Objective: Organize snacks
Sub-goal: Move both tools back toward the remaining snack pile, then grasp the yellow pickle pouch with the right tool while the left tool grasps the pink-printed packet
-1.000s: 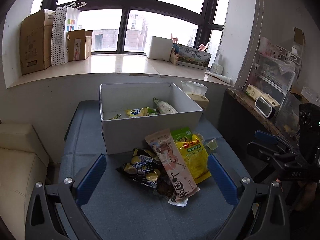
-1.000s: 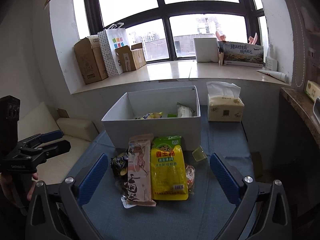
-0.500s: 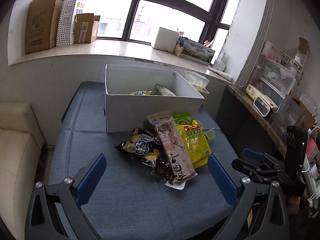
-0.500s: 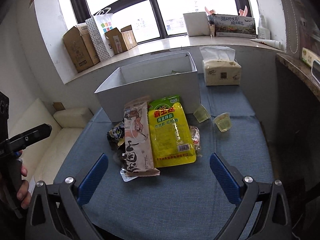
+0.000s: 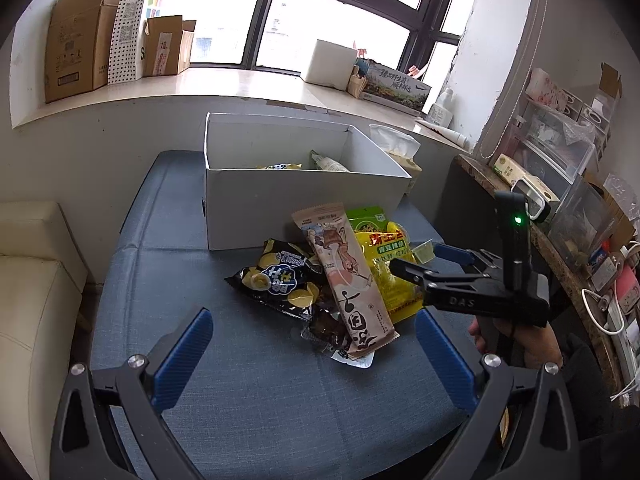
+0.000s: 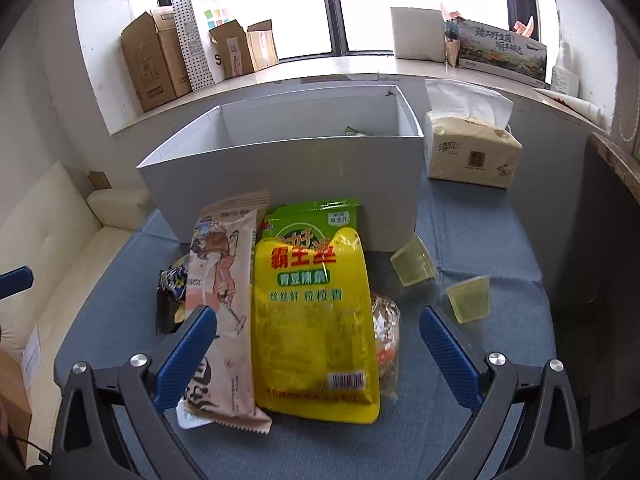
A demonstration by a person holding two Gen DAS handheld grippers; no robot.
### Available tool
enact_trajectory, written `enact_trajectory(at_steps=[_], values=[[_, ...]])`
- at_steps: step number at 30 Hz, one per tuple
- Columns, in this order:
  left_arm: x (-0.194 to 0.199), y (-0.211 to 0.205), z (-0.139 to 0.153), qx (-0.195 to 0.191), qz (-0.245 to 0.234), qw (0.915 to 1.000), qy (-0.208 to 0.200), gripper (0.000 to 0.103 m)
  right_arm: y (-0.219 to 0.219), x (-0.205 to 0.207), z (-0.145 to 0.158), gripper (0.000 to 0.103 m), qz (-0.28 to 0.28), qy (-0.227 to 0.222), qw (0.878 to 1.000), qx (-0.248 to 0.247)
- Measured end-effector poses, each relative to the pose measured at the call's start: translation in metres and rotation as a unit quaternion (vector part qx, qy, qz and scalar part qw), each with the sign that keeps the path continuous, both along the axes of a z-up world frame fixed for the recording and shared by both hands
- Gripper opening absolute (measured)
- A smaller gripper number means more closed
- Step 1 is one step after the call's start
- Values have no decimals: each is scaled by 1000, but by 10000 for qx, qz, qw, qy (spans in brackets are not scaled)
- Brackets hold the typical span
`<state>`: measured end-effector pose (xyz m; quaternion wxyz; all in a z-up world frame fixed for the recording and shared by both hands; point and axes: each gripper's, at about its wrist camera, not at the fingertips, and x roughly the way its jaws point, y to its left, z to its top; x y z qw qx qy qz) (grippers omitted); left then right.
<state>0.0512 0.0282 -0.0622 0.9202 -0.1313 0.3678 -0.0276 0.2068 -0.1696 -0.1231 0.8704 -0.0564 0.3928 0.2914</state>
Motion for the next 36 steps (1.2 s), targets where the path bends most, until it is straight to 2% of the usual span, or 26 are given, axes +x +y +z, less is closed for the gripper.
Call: enact_trajectory(at_steps=[4, 7, 8, 10, 14, 16, 17, 18, 20, 25, 28, 29, 30, 36], values=[[1, 0, -3, -7, -3, 10000, 27, 103, 9, 18, -13, 103, -64, 111, 9998, -132], [2, 1, -5, -24, 15, 10000, 47, 103, 15, 24, -26, 103, -138, 97, 9985, -522], [2, 2, -6, -39, 8, 10000, 46, 103, 16, 23, -28, 103, -76, 147, 9988, -464], [2, 1, -6, -42, 11, 10000, 60, 103, 20, 19, -28, 103, -48, 73, 9989, -456], [2, -1, -7, -7, -18, 10000, 63, 103, 34, 12, -32, 102, 31, -137, 9968, -785], [2, 0, -7, 10, -6, 10000, 72, 103, 37, 13, -36, 95, 24, -164, 9957, -914], [2, 0, -8, -3, -2, 10000, 79, 103, 36, 12, -37, 83, 56, -125, 9960, -878], [3, 1, -8, -16, 10, 10000, 84, 103, 36, 11, -37, 76, 100, -93, 9965, -829], [4, 3, -9, -49, 34, 9999, 105, 103, 33, 6, -36, 71, 6, -186, 9956, -920], [7, 1, -13, -37, 9, 9999, 163, 103, 15, -5, -30, 71, 124, -31, 9975, -701], [8, -3, -17, -29, -39, 9998, 201, 103, -4, -7, -30, 73, 4, 24, 9986, -535], [9, -5, -18, -14, -65, 9997, 219, 103, -10, -7, -32, 77, -21, 75, 9988, -490], [9, -7, -18, 10, -77, 9997, 230, 103, -15, -6, -35, 85, -57, 127, 9987, -481], [12, -14, -19, 60, -148, 9995, 264, 103, -32, -8, -44, 86, -385, 263, 9979, -458]])
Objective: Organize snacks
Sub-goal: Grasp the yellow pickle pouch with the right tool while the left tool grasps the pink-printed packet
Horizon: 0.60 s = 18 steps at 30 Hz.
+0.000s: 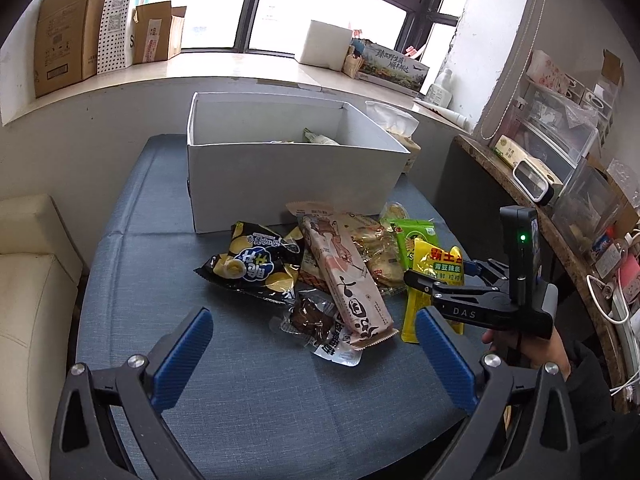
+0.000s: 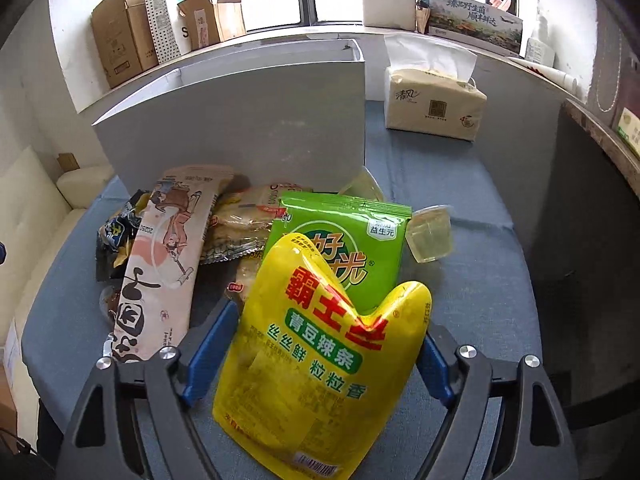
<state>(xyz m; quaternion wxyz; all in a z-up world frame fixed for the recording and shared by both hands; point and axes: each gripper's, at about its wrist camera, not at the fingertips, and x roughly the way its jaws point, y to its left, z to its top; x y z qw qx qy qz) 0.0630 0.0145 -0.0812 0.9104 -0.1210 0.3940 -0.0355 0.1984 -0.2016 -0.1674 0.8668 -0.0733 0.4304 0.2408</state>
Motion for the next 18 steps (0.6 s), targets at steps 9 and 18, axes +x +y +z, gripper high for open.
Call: enact_trajectory(at_steps=[9, 18], values=[[2, 0, -1, -2, -7, 10000, 19, 103, -14, -13, 14, 68, -133, -353, 9993, 32], [26, -18, -17, 65, -231, 9996, 177, 103, -25, -28, 48, 64, 96, -440, 9979, 459]])
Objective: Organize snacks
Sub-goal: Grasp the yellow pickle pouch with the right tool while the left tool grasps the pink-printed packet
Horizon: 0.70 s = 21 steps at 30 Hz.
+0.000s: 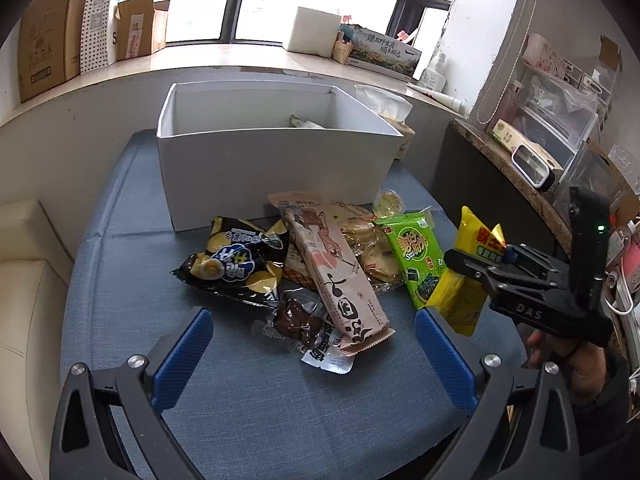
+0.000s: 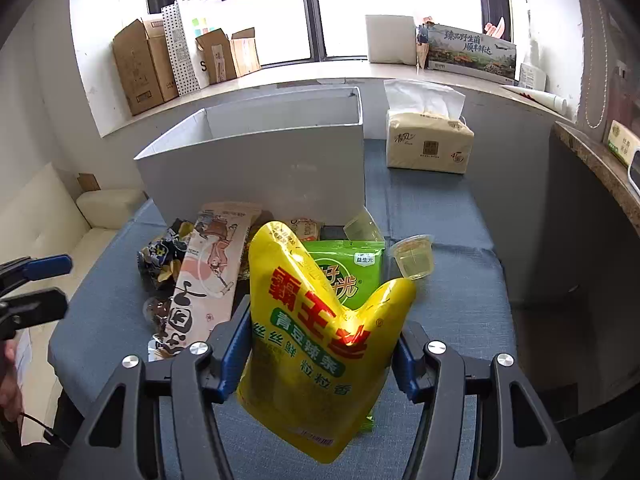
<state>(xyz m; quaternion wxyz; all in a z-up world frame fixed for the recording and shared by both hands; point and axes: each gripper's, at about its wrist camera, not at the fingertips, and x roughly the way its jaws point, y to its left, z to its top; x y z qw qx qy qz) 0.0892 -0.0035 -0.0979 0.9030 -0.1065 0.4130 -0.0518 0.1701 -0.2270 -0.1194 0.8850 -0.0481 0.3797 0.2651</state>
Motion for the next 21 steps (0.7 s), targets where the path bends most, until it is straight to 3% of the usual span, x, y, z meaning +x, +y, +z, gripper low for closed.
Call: enact_trajectory(at_steps=[8, 14, 18, 20, 21], values=[[66, -39, -37, 712, -39, 9963, 486, 103, -12, -31, 32, 61, -292, -431, 9986, 85], [107, -64, -66, 1149, 132, 9889, 934, 103, -20, -30, 31, 61, -401, -326, 9986, 113], [121, -79, -77, 1735, 330, 9787, 1043, 102, -23, -31, 29, 60, -422, -279, 9986, 158], [122, -83, -76, 1745, 339, 9787, 1030, 92, -23, -31, 30, 60, -418, -285, 9986, 150], [121, -83, -75, 1706, 347, 9792, 1046, 70, -24, -31, 29, 60, -426, -287, 9985, 167]])
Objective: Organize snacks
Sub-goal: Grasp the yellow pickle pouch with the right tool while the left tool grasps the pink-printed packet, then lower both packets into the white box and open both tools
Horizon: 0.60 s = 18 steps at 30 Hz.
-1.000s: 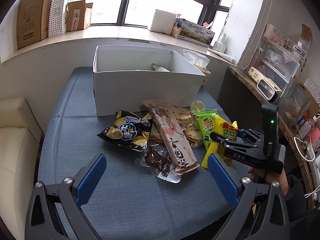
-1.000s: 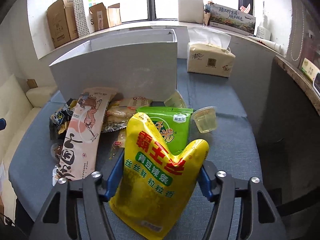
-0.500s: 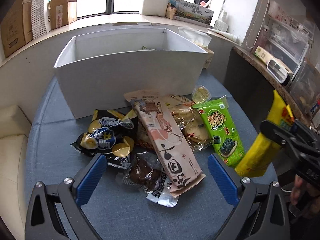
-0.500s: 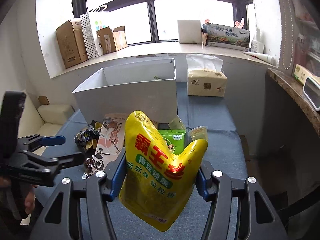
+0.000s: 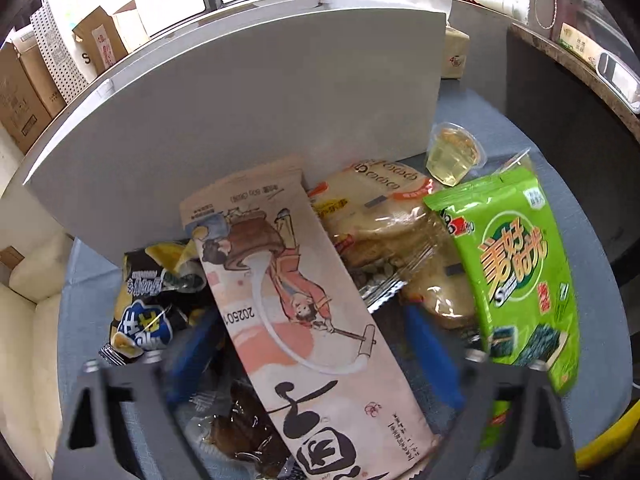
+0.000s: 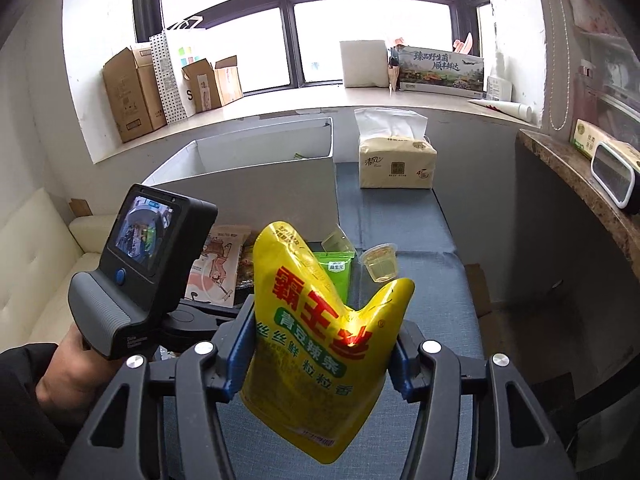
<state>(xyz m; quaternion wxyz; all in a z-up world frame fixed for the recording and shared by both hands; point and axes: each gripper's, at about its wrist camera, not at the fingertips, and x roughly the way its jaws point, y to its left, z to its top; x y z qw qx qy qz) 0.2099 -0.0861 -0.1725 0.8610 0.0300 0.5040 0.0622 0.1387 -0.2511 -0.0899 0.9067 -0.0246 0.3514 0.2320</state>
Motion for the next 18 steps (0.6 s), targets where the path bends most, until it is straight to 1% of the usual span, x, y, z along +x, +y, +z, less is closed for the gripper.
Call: enact_trajectory(at_steps=[1, 2, 3, 6, 10, 12, 15, 18], values=[[0, 0, 2, 11, -16, 10000, -10, 65, -1, 0, 0, 60, -11, 5, 10000, 14], [-2, 0, 3, 10, -41, 10000, 13, 63, -1, 1, 0, 60, -20, 11, 10000, 20], [-4, 2, 5, -85, -49, 9999, 23, 62, -2, 1, 1, 60, -24, 11, 10000, 30], [-16, 12, 14, -579, -100, 9983, 0, 60, -4, 0, 1, 60, -27, 11, 10000, 54], [-46, 28, 39, -898, -249, 9952, -312, 60, -2, -2, 2, 60, 5, 9, 10000, 80], [-60, 41, 54, -1068, -276, 9926, -501, 60, 1, -3, 3, 60, 42, -1, 10000, 84], [-85, 61, 77, -1343, -288, 9872, -809, 60, 5, -1, 2, 60, 158, 95, 9995, 242], [-108, 76, 95, -1443, -231, 9834, -1073, 59, 13, 0, 4, 60, 311, 116, 9988, 352]])
